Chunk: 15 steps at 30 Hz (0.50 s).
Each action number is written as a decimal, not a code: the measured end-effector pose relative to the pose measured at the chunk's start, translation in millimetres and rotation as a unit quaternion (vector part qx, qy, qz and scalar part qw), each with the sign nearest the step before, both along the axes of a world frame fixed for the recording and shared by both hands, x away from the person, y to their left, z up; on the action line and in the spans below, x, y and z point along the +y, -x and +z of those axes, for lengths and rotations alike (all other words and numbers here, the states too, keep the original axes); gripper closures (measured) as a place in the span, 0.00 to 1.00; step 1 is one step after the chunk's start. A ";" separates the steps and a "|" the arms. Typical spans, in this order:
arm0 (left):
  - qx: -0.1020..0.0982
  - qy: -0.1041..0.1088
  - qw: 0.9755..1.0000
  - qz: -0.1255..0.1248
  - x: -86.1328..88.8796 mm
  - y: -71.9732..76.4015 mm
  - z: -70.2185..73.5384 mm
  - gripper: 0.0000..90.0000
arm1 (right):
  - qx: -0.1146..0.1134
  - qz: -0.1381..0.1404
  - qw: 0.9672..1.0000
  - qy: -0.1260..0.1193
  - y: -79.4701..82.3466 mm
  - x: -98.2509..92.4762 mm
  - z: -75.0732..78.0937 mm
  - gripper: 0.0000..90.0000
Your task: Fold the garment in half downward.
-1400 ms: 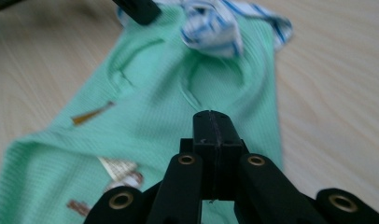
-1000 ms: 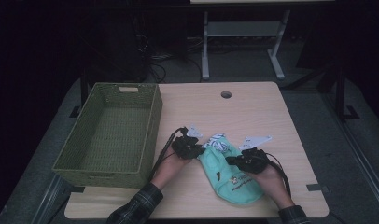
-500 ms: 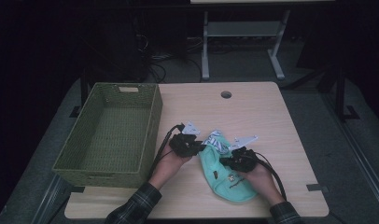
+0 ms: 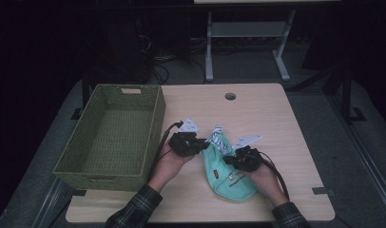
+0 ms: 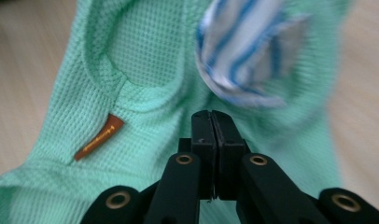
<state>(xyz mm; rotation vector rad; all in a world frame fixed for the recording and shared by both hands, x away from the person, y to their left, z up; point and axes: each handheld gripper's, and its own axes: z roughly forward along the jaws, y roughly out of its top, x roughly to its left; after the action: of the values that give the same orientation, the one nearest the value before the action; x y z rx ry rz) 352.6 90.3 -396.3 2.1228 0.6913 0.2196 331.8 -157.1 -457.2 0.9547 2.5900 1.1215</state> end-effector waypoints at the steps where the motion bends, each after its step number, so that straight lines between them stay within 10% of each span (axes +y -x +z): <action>1: -0.003 0.002 1.000 0.007 2.3 -1.0 0.7 0.89 | 0.001 -0.003 1.000 -0.005 1.3 -4.1 3.9 0.99; 15: -0.030 -0.002 0.999 0.043 15.1 -4.1 8.4 0.89 | 0.023 -0.007 0.999 0.022 28.7 -36.5 -0.7 1.00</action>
<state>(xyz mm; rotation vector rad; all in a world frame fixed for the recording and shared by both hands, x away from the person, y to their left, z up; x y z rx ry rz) 356.6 105.4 -387.9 2.0844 0.7471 0.3305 303.1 -193.6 -457.9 0.9990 2.6282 1.0468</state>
